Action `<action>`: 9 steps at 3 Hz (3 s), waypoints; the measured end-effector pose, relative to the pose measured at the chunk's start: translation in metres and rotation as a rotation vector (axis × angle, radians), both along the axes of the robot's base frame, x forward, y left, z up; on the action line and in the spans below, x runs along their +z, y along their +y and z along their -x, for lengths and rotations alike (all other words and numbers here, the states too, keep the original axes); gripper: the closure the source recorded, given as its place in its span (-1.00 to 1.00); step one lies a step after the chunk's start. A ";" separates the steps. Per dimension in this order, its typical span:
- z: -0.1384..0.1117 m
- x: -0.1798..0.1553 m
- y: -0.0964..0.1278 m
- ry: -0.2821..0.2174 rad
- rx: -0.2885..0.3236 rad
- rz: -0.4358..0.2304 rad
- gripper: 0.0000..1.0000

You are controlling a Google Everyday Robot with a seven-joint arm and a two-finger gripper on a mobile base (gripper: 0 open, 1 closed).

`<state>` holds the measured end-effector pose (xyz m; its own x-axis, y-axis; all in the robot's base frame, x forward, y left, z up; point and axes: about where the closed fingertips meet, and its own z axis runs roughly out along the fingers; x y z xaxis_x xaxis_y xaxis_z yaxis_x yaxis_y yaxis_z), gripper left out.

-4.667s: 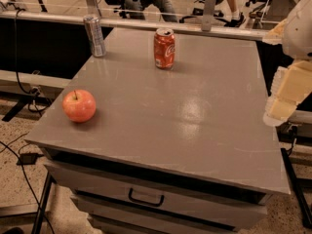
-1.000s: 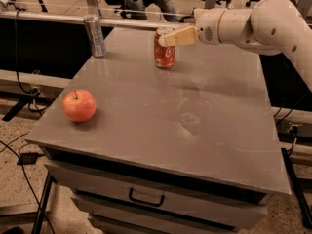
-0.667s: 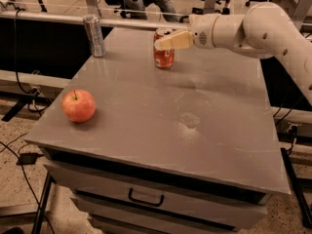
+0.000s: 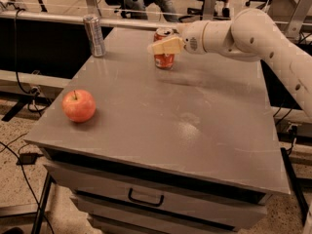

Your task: Move coke can near apple

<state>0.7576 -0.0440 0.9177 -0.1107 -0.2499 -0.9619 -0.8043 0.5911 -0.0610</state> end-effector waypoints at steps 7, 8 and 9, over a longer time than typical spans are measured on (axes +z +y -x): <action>0.063 0.047 0.048 0.005 0.281 -0.042 1.00; 0.104 0.031 0.095 0.065 0.474 -0.048 1.00; 0.150 0.013 0.136 0.125 0.652 -0.032 1.00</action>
Offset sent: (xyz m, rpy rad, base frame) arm -0.0003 0.0028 0.0139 0.0472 -0.0103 0.0714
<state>0.6079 0.0918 0.9304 -0.0576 -0.2748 -0.9598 -0.9977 -0.0190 0.0653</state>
